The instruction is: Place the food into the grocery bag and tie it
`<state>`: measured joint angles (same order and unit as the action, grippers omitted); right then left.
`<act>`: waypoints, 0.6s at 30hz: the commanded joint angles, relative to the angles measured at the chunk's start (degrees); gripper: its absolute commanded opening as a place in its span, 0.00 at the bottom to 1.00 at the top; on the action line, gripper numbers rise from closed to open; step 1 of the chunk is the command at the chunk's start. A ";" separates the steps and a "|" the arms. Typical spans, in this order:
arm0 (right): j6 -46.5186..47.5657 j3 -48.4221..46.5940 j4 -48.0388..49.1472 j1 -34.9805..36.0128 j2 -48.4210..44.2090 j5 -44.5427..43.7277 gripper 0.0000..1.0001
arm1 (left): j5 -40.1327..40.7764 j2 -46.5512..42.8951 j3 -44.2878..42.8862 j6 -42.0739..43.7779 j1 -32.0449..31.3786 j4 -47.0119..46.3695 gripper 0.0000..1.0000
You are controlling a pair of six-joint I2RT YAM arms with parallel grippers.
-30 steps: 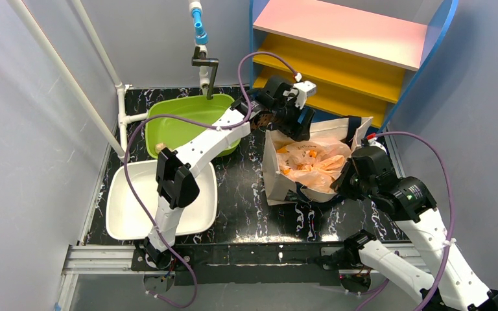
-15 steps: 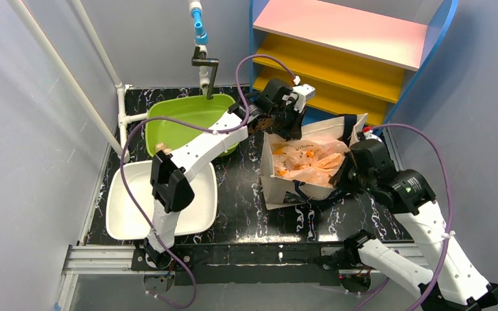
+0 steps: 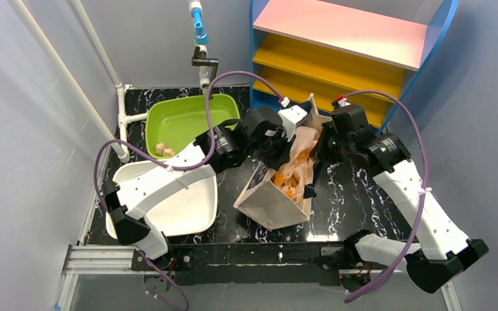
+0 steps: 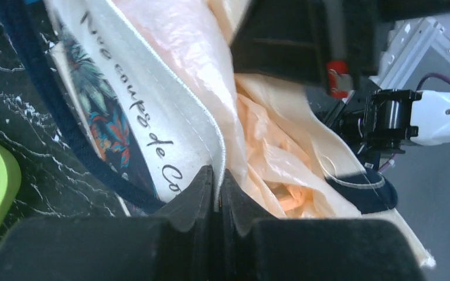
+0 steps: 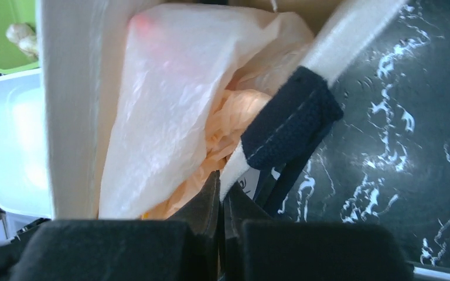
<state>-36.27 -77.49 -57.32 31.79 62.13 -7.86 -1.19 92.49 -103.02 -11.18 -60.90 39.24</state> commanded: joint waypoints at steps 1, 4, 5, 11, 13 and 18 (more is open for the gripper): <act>1.03 -4.14 14.28 -0.15 3.69 4.16 0.01 | 3.22 -8.24 5.53 -5.20 -3.14 -6.01 0.00; 1.91 -5.93 15.92 -0.13 7.01 6.69 0.01 | 6.68 -11.62 10.95 -8.20 -3.59 -8.58 0.00; 2.41 -6.61 16.26 -0.15 8.14 7.30 0.01 | 7.40 -12.52 12.36 -8.84 -3.61 -9.29 0.00; 5.62 -7.18 19.94 -0.24 11.73 11.85 0.01 | 13.45 -16.43 18.91 -8.07 -3.65 -12.34 0.00; 6.29 -7.36 20.39 -0.18 12.47 11.99 0.01 | 15.14 -16.78 19.99 -7.21 -3.61 -12.87 0.00; 7.07 -7.94 20.92 -0.41 14.01 11.99 0.01 | 18.27 -15.60 20.26 -3.85 -3.60 -13.01 0.00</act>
<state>-30.94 -80.82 -46.48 31.70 76.55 2.72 14.31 80.16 -81.78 -17.47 -63.57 31.75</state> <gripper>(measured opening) 0.031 0.050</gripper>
